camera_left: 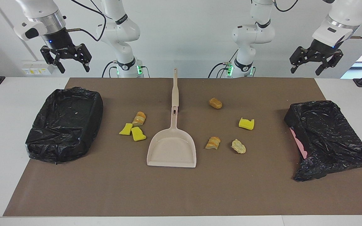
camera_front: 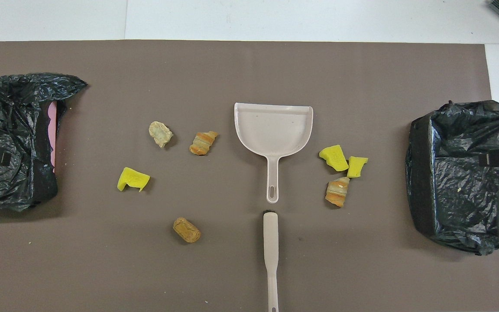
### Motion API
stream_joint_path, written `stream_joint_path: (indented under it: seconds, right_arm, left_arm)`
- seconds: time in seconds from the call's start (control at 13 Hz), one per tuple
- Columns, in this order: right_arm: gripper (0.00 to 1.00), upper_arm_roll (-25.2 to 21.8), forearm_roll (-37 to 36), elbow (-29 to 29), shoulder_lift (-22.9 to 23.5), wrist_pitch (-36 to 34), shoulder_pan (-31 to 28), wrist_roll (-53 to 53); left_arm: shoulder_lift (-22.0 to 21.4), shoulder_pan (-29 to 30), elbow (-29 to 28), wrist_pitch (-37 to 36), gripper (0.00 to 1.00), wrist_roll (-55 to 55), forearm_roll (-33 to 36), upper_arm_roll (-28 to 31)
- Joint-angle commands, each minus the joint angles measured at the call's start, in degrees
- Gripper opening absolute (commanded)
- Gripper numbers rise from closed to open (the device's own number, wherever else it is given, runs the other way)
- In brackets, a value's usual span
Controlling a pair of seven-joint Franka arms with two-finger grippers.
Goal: Sweep and dump trash in bin
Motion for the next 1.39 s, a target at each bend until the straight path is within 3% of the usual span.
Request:
stream_joint_path:
  seconds: [0.0,0.23,1.31]
  right_arm:
    - [1.00,0.2,-0.8,-1.8,-1.5,0.7,-0.1,-0.9]
    - [1.00,0.7,-8.4,-3.3,-2.7,1.5,2.0,-4.1]
    - [1.00,0.4,-4.9,-3.3,-2.7,1.4,2.0,-1.0]
  left_arm:
    - [-0.3,-0.2,0.4,-1.3,1.00,-0.1,-0.1,0.0]
    - [-0.3,-0.2,0.5,-1.4,1.00,-0.1,-0.1,0.0]
    - [-0.3,-0.4,0.3,-0.8,1.00,-0.3,-0.3,-0.6]
